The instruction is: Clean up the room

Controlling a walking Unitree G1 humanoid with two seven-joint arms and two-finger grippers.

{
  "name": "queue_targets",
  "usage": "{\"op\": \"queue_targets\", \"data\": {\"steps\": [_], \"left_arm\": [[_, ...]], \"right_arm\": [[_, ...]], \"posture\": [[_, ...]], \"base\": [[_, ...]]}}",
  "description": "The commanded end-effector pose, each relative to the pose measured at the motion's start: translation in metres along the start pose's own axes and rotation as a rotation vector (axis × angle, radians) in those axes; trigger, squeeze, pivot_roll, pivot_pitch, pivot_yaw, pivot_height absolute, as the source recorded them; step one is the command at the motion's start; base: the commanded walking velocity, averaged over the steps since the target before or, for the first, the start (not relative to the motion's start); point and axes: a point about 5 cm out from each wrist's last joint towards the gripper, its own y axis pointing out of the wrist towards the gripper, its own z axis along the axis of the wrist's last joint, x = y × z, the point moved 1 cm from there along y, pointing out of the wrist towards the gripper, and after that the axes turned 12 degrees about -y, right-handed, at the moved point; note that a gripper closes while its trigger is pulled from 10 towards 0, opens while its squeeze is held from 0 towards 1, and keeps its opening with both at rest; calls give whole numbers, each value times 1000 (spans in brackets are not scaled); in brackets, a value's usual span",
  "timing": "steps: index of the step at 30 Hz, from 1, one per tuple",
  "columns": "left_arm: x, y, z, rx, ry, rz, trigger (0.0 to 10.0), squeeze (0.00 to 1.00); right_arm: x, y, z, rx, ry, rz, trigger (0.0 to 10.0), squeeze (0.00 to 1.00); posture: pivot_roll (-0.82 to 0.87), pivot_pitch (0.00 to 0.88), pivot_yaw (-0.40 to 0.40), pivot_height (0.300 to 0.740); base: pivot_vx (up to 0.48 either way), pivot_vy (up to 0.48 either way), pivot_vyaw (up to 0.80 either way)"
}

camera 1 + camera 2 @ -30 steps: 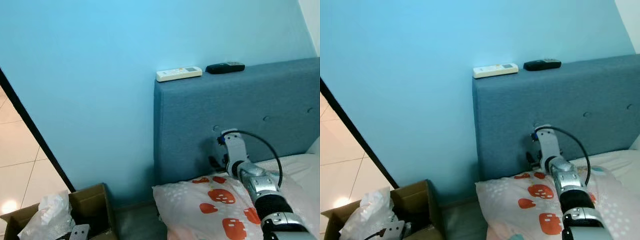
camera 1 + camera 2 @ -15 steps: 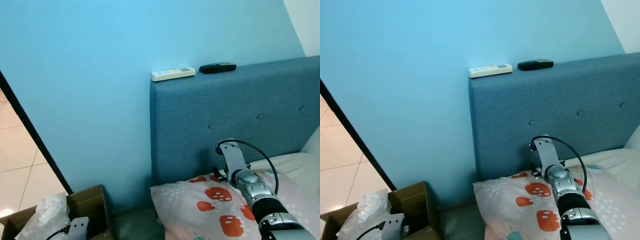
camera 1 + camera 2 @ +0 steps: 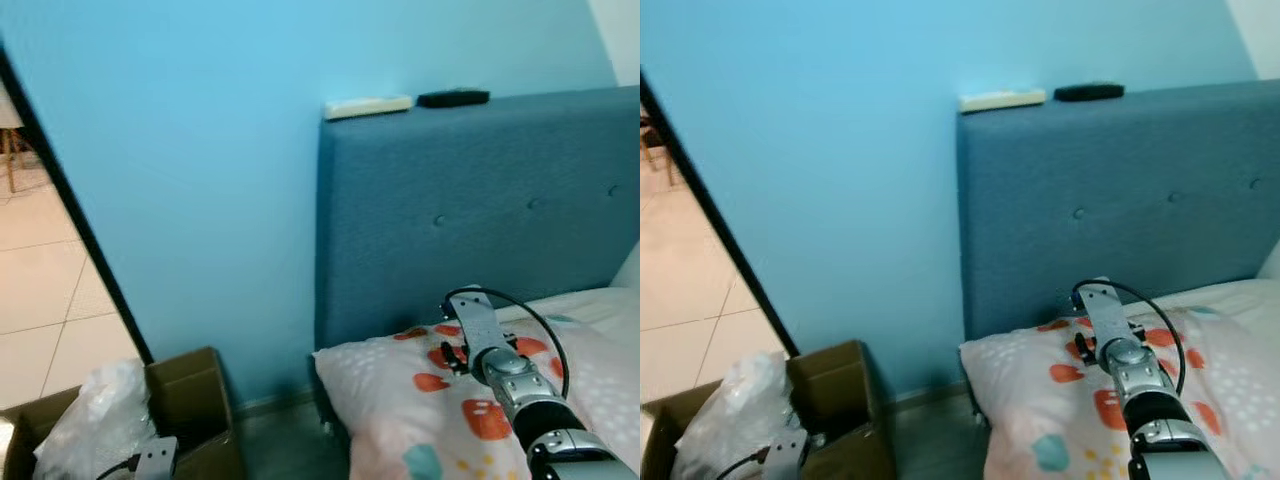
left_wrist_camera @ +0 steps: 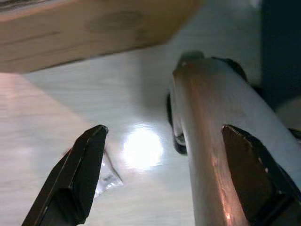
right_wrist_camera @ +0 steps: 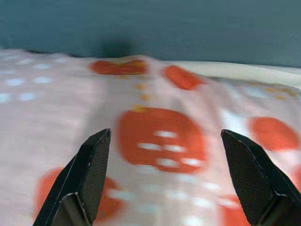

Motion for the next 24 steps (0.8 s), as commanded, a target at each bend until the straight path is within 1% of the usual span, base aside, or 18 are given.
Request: {"op": "queue_targets", "data": {"steps": [1, 4, 7, 13, 14, 16, 18, 21, 22, 24], "left_arm": [[-4, -1, -11, -42, -2, 10, 10000, 0], [-8, -2, -17, -58, 12, 12, 10000, 0], [-9, -3, -18, -63, 15, 12, 10000, 0], [-11, -4, -20, -69, 37, -1, 10000, 0], [-11, -4, -19, -66, 59, -7, 10000, 0], [-10, -4, -18, -67, 83, -15, 10000, 0], [-10, -4, -18, -67, 88, -16, 10000, 0], [-11, -4, -16, -51, 77, -2, 10000, 0], [-10, -3, -15, -46, 53, -1, 10000, 0], [-10, -3, -15, -47, 50, -2, 10000, 0]], "right_arm": [[-4, 0, -2, -3, -16, 14, 10000, 0], [-4, 1, -3, -13, -45, 2, 10000, 0], [-4, 1, -1, -9, -54, 0, 10000, 0], [-12, 3, 11, 34, -73, 14, 10000, 0], [-15, 3, 14, 45, -80, 20, 10000, 0], [-16, 3, 15, 50, -80, 22, 10000, 0], [-16, 3, 16, 52, -81, 22, 10000, 0], [-17, 3, 16, 58, -82, 23, 10000, 0], [-17, 3, 17, 60, -83, 24, 10000, 0], [-18, 3, 17, 62, -83, 25, 10000, 0]], "posture": [[21, 27, -2, 601], [30, 45, -1, 587], [31, 46, -1, 587], [39, 53, 0, 587], [40, 53, 1, 587], [40, 52, 1, 587], [39, 53, 3, 587], [39, 53, 3, 587], [38, 56, 3, 587], [38, 56, 3, 587]], "base": [[0, 0, 0], [0, 0, 0], [0, 0, 0], [0, 0, 0], [0, 0, 0], [0, -401, 0], [0, -459, 0], [0, -460, 0], [0, 0, 0], [0, 0, 0]]}}
